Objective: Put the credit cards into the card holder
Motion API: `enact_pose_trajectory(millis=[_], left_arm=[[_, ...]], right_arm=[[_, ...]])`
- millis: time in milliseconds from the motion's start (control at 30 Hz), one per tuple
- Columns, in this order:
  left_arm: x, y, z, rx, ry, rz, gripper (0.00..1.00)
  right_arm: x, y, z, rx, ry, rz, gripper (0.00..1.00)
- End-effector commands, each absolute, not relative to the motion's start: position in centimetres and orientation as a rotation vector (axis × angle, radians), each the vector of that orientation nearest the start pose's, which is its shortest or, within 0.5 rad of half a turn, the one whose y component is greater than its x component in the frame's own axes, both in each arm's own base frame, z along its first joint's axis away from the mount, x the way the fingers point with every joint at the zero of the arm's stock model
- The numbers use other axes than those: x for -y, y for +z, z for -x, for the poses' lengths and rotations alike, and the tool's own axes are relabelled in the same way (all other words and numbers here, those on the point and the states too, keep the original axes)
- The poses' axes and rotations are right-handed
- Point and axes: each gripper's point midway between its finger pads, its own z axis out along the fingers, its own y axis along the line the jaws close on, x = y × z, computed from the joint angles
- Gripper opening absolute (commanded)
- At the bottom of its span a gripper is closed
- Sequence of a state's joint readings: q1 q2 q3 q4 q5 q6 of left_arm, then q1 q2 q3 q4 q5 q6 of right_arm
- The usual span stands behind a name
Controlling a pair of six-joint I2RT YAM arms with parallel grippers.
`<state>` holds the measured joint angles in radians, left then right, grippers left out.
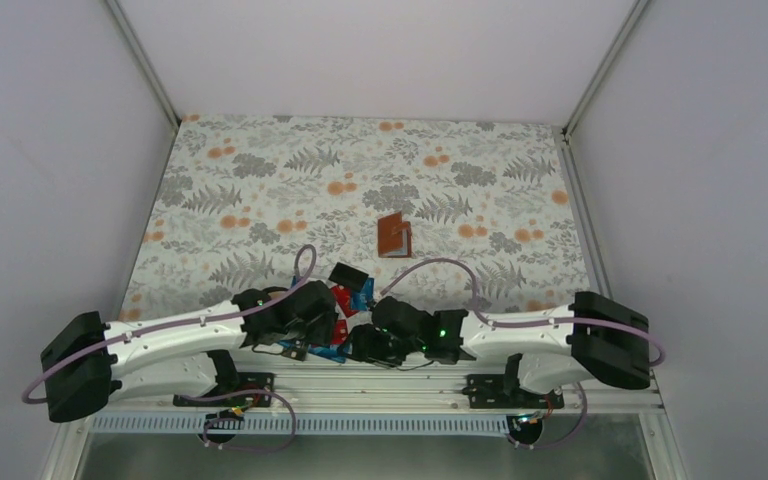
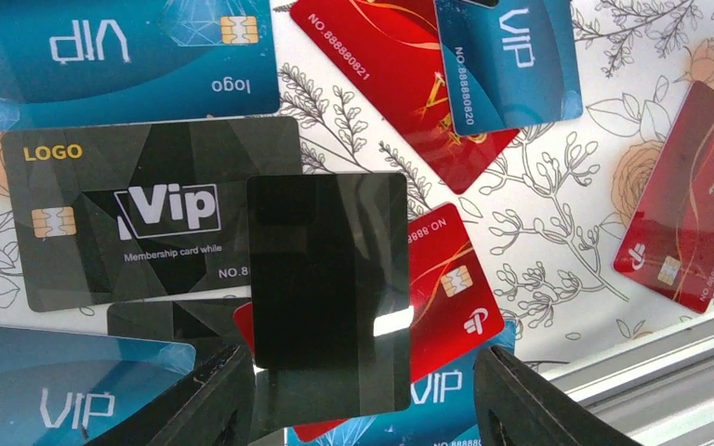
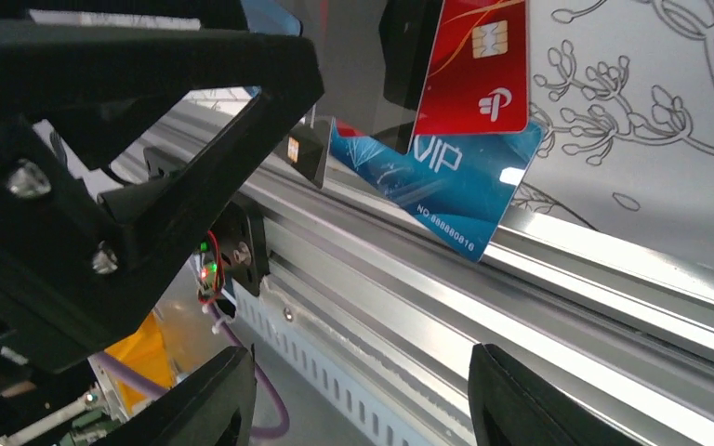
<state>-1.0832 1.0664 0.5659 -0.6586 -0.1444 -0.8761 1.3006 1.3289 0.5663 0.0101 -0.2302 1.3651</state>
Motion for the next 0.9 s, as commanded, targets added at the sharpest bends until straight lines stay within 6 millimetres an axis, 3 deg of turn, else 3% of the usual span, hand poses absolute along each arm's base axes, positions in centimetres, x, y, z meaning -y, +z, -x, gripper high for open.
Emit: enact_pose_trajectory(millis=[0,367,867], left_arm=[[19.5,5.6,-13.4,-2.748,-0.415,-0.203,0.59],[19.5,5.4,-14.1,-2.731,-0.442,-0.178,0.53],[19.0,4.4,-13.9,-2.752,-0.429,-0.150,0.51]], right_arm=[[-35.3,7.1,-6.5,-2.857,1.286,-0.119,0.59],[-36.2,3.6,-6.1,-2.929,1.259,-0.158,0.57],[-37.0,1.4,-6.2,-2.945,1.233,-0.147,0.52]])
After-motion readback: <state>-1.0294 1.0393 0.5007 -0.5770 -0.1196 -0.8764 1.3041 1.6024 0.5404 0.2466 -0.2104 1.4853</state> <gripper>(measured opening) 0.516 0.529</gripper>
